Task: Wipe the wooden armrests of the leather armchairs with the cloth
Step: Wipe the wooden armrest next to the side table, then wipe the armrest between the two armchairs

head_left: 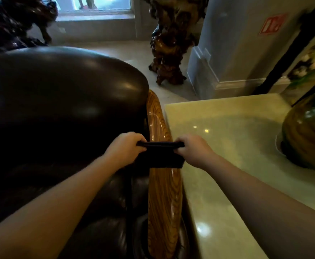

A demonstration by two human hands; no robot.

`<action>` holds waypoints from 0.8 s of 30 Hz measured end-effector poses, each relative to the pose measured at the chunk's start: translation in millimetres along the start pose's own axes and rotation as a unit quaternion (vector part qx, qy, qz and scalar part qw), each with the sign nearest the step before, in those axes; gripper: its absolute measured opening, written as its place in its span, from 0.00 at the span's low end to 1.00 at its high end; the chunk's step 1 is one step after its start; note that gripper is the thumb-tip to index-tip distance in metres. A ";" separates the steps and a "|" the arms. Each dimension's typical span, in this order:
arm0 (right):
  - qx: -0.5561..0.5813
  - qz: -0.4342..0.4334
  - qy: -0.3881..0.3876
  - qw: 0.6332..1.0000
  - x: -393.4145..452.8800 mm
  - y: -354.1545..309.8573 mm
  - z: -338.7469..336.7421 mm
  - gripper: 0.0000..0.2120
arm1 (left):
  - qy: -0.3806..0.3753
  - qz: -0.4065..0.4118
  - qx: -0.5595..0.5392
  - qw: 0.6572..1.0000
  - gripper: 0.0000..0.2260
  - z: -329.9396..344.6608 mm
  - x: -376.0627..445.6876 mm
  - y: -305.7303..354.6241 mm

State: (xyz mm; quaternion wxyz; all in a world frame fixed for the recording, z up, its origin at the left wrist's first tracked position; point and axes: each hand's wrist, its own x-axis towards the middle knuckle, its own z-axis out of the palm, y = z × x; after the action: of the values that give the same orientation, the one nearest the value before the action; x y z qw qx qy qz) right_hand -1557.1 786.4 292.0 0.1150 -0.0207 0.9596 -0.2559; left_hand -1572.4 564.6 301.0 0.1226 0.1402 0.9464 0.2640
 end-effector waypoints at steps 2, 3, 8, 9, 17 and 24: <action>-0.011 -0.024 0.014 1.000 -8.3 -20.1 -18.6 0.08 | 0.015 -0.004 0.022 1.000 0.08 -27.7 -12.4 10.6; -0.019 -0.039 0.016 0.999 -13.0 -31.0 -25.8 0.08 | 0.025 -0.004 0.030 0.999 0.07 -39.7 -21.2 14.3; -0.089 -0.115 0.028 0.989 -35.8 -89.7 -57.4 0.07 | 0.062 -0.005 0.085 0.994 0.07 -90.0 -70.0 25.7; -0.104 -0.132 0.037 0.985 -39.7 -100.9 -63.2 0.07 | 0.067 -0.005 0.097 0.993 0.07 -99.3 -78.4 27.1; -0.236 -0.247 0.097 0.935 -81.1 -173.8 -84.4 0.06 | 0.094 0.020 0.239 0.966 0.11 -154.7 -125.7 35.7; -0.286 -0.215 0.101 0.928 -121.8 -238.1 -66.3 0.07 | 0.101 0.059 0.318 0.941 0.13 -179.0 -171.1 14.9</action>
State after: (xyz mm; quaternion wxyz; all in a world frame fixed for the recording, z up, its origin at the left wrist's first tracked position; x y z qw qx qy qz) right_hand -1458.5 623.9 491.5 -0.0508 -0.2323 0.9713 0.0104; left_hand -1465.0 437.2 484.7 -0.0405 0.1997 0.9785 -0.0314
